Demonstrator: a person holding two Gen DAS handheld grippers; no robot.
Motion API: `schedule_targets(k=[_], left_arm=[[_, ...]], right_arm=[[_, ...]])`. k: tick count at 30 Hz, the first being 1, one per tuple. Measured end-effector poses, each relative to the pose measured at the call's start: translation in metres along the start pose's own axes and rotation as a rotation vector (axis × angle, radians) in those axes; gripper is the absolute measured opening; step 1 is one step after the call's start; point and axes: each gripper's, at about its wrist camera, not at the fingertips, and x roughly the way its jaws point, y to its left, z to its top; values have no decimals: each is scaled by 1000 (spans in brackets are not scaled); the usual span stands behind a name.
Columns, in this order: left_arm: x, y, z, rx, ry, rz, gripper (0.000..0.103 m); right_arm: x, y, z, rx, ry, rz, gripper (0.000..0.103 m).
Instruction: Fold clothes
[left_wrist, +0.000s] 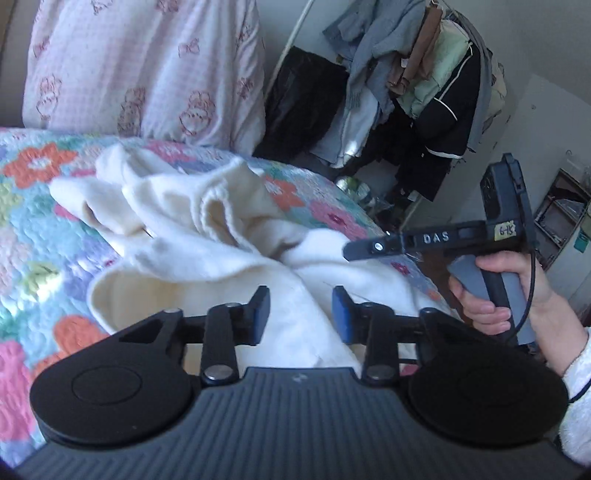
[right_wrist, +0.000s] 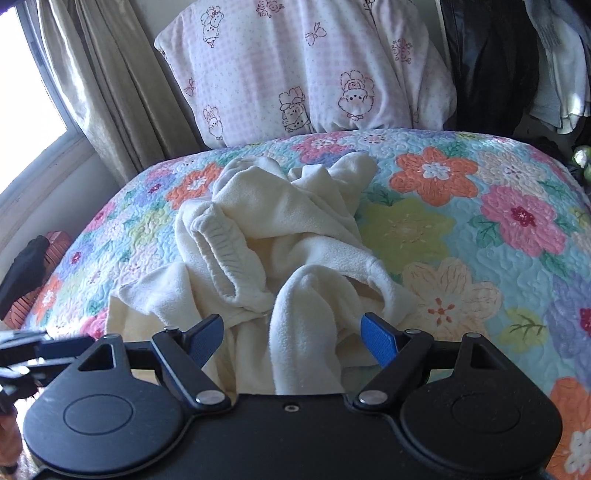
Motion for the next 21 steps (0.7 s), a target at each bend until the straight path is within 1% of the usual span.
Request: schedule_targets(k=[1,2,4,5,7,9,11,13,14,15,16,17,18,19,20,21], left_arm=[[-2,9,6,1,-19,30,64],[-1,18,11,-3,-25,54,67],[4,50,20,-51,1,84,70],[9,64,22,-80,20,86,70],[23,88,19,-144,60,63,71],[38,107,12,-194,97,37,76],[57,121,-1,-250,139,12,87],[78,134,-17,-342,191,-1,87],[86,139,-23,-380,209,-5,87],[97,145,-29,-421,226,-17,86],[105,149,-34,-446,236,-26,76],[110,150,-37,-456,246,-32,39],[112,150,-38,-451,250,-21,16],[113,148,-38,-441,253,-3,5],[110,145,-35,-411,227,40,5],[102,141,-30,-372,196,92,5]], right_arm=[[0,-1,4,-15,16,-13,86],[0,-2,9,-25,35,-17,86],[6,-6,17,-28,83,-7,86],[11,-7,20,-23,107,7,86],[25,-8,23,-11,147,35,86],[45,-8,22,-2,188,37,86],[69,-10,19,7,231,23,86],[93,-16,13,29,265,-3,85],[104,-18,9,38,275,-14,83],[110,-21,5,44,275,-23,78],[111,-23,3,45,256,-31,60],[111,-25,1,45,237,-38,41],[111,-27,-2,46,218,-46,35],[111,-29,-4,46,199,-53,29],[108,-30,-5,46,173,-63,23],[98,-29,-6,42,135,-78,22]])
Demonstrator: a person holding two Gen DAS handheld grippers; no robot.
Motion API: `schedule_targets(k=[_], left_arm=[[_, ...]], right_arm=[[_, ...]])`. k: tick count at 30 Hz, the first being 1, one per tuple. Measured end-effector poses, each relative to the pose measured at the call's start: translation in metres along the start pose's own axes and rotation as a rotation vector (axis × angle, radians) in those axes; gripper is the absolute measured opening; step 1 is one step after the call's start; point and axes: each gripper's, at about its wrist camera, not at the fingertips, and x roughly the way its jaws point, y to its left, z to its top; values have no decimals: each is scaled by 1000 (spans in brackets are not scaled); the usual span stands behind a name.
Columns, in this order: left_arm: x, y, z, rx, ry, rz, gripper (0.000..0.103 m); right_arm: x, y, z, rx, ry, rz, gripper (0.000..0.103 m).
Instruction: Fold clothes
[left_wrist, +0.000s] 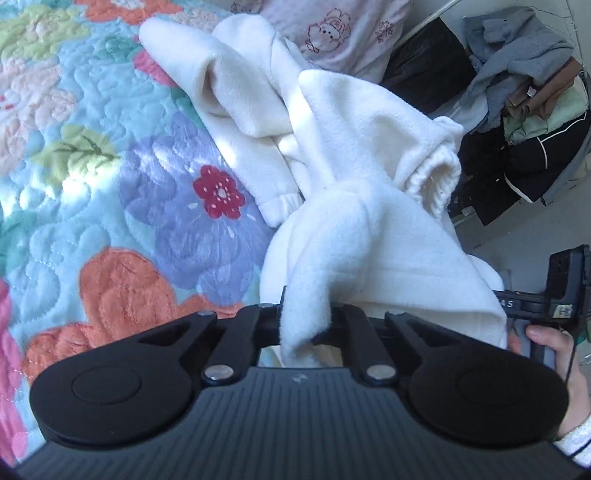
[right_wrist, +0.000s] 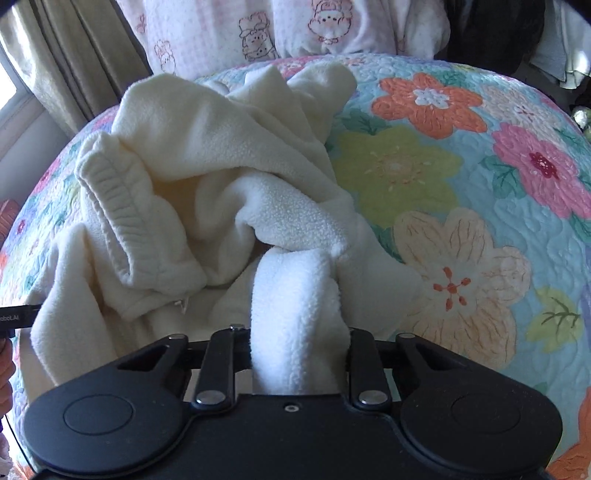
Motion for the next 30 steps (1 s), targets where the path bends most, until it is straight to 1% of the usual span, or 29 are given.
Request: schedule_targets(k=[2,3,4,5,6,8,9,11,13,15,18,19,21,22,24,27,28,29,30], left_arm=[[-18,-9,5,65,-78,97,5],[-29,-11,8,88,-123,132,5],[-40,-12,10,97,-160,155,2],[-48,-13,12,95,-184,166,2],[-62,-12,14,86,-225,173,2],[-86,-15,14,97,-307,197,2],[-98,-17,13,102,-348,209,2],[-123,-21,9,108,-433,236,2],[-155,-26,7,106,-544,253,2],[-179,-32,7,111,-614,268,2],[-204,-40,6,106,-666,268,3],[-208,-39,5,97,-667,279,3],[-211,-34,1,72,-660,309,2],[-209,-27,0,53,-645,335,2],[-202,-5,-5,-12,-575,371,2],[-187,30,-15,-92,-443,420,2],[-181,38,-19,-102,-391,438,3],[-175,45,-22,-110,-338,454,3],[-169,52,-26,-118,-285,470,4]], right_arm=[[-21,4,-2,-31,-89,-49,19],[-32,8,-4,-50,-130,-76,18],[-43,11,-5,-70,-171,-102,17],[-54,14,-6,-87,-213,-131,17],[-68,16,-8,-90,-254,-160,16],[-96,20,-17,-71,-333,-197,16],[-107,20,-25,-49,-361,-199,16],[-116,15,-44,-7,-369,-205,16],[-120,8,-63,40,-364,-208,16],[-100,-4,-78,121,-278,-170,16],[-73,-8,-98,192,-178,-86,16],[-67,-4,-101,185,-162,-79,16],[-59,8,-104,143,-145,-93,17],[-56,13,-105,123,-139,-101,17],[-54,18,-105,86,-135,-121,18],[-52,18,-105,71,-116,-133,20],[-51,17,-106,60,-108,-150,22],[-51,17,-107,48,-100,-168,28],[-50,16,-108,37,-91,-186,30]])
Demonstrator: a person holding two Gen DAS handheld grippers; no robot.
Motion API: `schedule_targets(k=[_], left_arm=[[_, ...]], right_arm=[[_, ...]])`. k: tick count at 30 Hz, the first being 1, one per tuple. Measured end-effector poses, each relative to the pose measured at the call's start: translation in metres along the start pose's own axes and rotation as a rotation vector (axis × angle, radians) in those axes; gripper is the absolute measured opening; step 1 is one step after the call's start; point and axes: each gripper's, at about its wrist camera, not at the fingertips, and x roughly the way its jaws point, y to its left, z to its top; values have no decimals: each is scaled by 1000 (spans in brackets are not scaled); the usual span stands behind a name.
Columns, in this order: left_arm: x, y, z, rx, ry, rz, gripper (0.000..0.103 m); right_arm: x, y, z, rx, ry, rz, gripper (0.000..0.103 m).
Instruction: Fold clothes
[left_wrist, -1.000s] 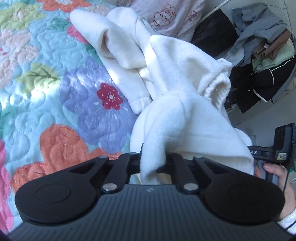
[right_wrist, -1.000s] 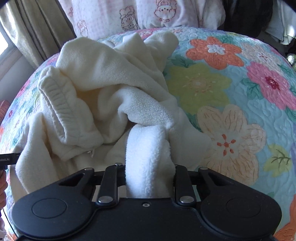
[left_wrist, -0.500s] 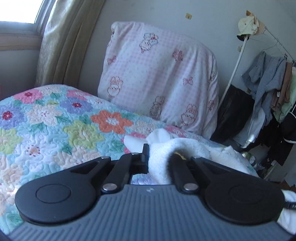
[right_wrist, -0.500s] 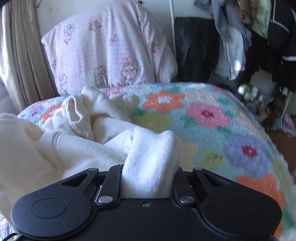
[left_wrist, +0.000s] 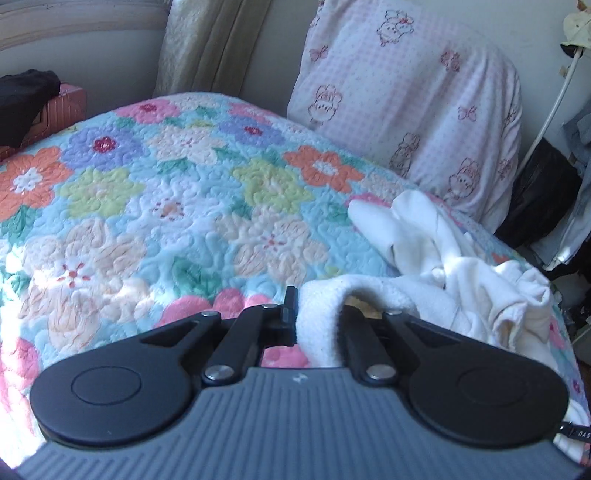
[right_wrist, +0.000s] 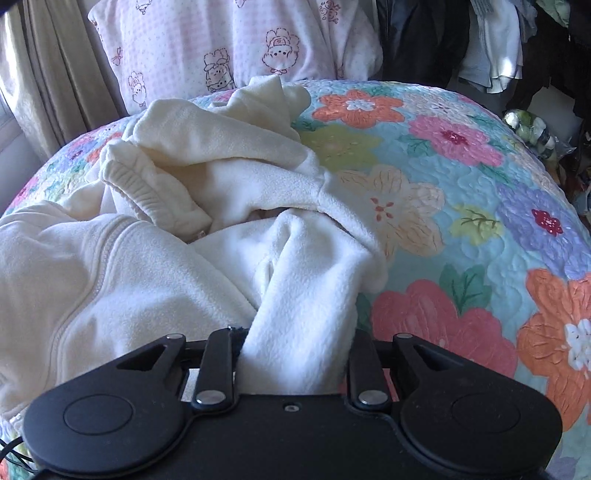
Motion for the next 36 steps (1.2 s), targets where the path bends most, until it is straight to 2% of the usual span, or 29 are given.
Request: schedule_targets(k=[4,6,7,8,10,11,12,17,19,23,26,28,31,33,36], left_arm=[[15,17,-13,-35,144,-6,12],[5,23,-10,-43,132,-26,22],[-3,25,-7,-42,114,-32,32],[-12,25,-3,-31,92,-40,38],[-27,25,2,-5,62,-55,42],[-31,23,4,9,70,-61,44],[-36,21,5,24,83,-67,44],[-55,12,16,71,119,-128,45],[-62,8,23,102,117,-128,46],[-79,3,36,150,108,-130,52],[-83,5,41,181,138,-115,56],[-78,3,42,301,166,-50,65],[-66,9,43,406,246,31,67],[-62,17,52,377,287,11,67],[-55,7,73,353,256,-66,67]], right_arm=[[0,-4,-5,-44,11,-61,40],[-9,-5,-1,-47,4,-79,41],[-18,-3,2,-57,-8,-101,41],[-28,-1,5,-71,-24,-131,41],[-54,1,14,-110,-73,-190,41],[-68,-1,21,-117,-93,-191,43],[-81,-3,28,-114,-108,-170,43],[-122,1,66,-95,-113,56,46],[-118,20,77,-152,-92,113,46],[-82,57,92,-291,-44,115,46],[-52,71,103,-329,-3,108,46],[-36,76,108,-339,13,86,46],[-20,81,111,-348,20,67,46],[-14,83,111,-354,28,70,46],[-8,87,110,-376,36,74,46]])
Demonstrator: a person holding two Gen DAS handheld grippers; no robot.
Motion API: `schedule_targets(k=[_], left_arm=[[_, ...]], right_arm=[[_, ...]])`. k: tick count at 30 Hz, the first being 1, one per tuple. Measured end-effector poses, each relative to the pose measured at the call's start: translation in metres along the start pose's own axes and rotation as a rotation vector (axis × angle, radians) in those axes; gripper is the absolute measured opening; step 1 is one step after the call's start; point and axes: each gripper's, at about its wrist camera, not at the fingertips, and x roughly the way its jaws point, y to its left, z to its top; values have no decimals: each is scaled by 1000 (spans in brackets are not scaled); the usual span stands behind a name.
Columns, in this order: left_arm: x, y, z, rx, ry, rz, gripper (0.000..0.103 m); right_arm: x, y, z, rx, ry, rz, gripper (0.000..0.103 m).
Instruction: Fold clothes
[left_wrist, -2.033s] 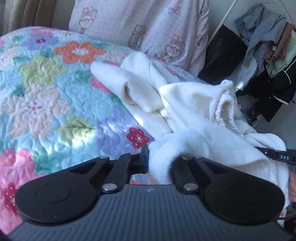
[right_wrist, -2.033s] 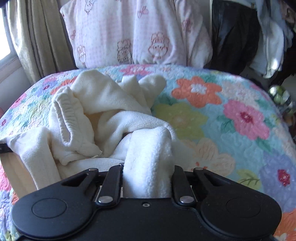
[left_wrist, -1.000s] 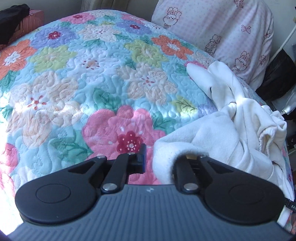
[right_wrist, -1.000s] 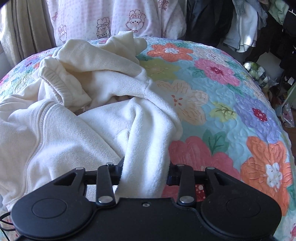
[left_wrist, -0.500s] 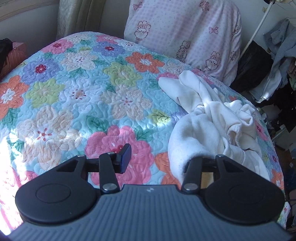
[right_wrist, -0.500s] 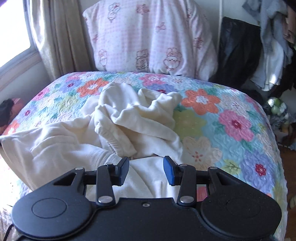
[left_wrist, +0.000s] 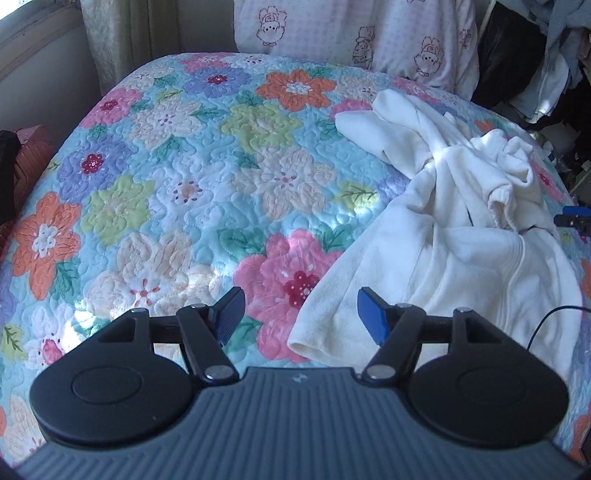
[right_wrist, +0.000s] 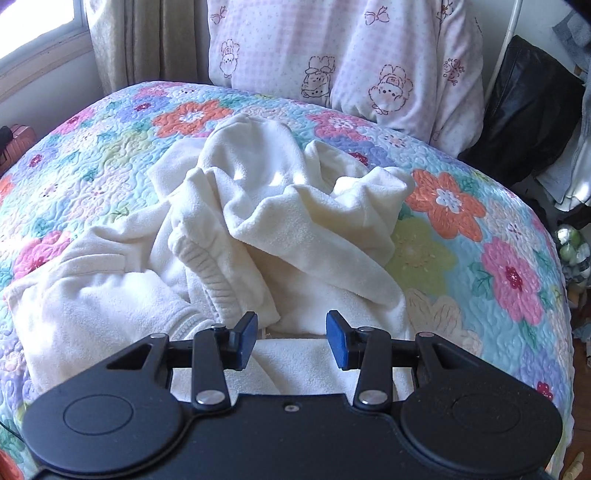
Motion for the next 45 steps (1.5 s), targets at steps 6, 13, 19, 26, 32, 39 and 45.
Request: schedule_targets(k=[6,13,19,26,32,39,45], left_arm=[[40,-56,72,87,-78,-162,67],[144,-104,156,178,-83,-245,70],[244,-92,195,-43,18,-357,70],[319,-129,210,-40,69,-329,74],[349,-173,189,206,15,-110,54],[290,-198,180,361,-325,128,13],[236,-168,207,260,-547,235,12]], right_arm=[[12,-4,20,-42,-59,-22,63],[53,-59,66,169,-78,74,64],[105,-116,76,448,11,179,64],[144,-128,79,532,61,316,90],[196,-106,75,363,171,154,94],[178,-92,81,203,-43,16,36],[125,-92,145,71,-284,-116,29]])
